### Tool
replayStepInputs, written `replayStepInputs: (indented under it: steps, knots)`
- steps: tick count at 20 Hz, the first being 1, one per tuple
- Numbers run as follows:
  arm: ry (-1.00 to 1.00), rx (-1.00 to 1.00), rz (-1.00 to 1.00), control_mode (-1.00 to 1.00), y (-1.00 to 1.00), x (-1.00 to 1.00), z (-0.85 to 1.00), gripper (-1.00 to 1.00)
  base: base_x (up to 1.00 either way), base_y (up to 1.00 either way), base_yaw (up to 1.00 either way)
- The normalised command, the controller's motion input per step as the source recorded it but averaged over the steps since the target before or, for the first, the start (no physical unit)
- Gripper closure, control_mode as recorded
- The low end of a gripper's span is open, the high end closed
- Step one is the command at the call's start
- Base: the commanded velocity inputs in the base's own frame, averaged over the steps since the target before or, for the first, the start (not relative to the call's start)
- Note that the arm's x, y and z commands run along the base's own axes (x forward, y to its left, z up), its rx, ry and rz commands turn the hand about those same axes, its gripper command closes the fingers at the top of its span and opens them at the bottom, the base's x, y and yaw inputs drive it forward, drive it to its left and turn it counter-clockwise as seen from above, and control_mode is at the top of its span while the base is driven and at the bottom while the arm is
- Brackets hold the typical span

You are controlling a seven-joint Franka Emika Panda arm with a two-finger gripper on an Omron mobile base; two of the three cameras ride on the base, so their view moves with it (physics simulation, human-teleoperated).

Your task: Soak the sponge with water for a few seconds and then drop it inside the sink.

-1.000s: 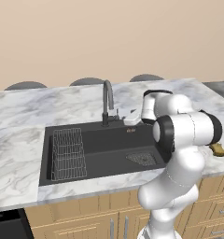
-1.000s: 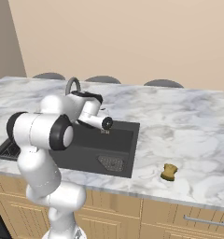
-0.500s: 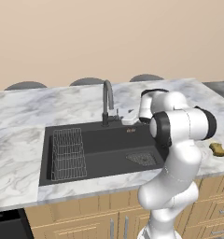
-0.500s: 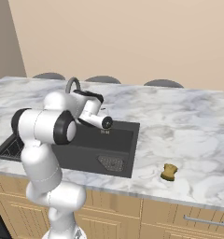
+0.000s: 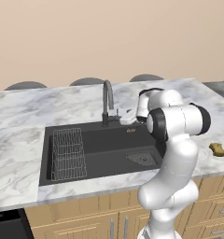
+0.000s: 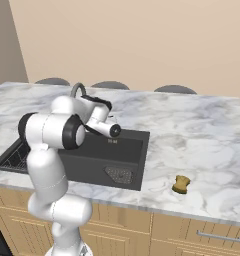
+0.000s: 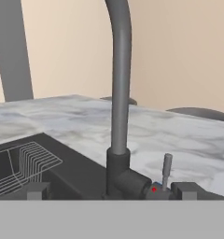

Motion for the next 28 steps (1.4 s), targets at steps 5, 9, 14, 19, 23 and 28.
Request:
replayStepInputs:
  steps: [5, 9, 14, 19, 23, 28]
  knots:
    - [0.0, 0.0, 0.0, -1.0, 0.0, 0.31, -0.1, -1.0, 0.0, 0.0, 0.0]
    - [0.0, 0.0, 0.0, -1.0, 0.0, 0.28, -0.12, -1.0, 0.0, 0.0, 0.0]
    - [0.0, 0.0, 0.0, -1.0, 0.02, 0.21, -0.15, -1.0, 0.0, 0.0, 0.0]
    - [0.0, 0.0, 0.0, -1.0, 0.05, 0.24, -0.16, -1.0, 0.0, 0.0, 0.0]
    - [0.0, 0.0, 0.0, -1.0, 0.05, 0.23, -0.11, -1.0, 0.0, 0.0, 0.0]
    - [0.0, 0.0, 0.0, -1.0, 0.03, 0.24, -0.11, -1.0, 0.0, 0.0, 0.0]
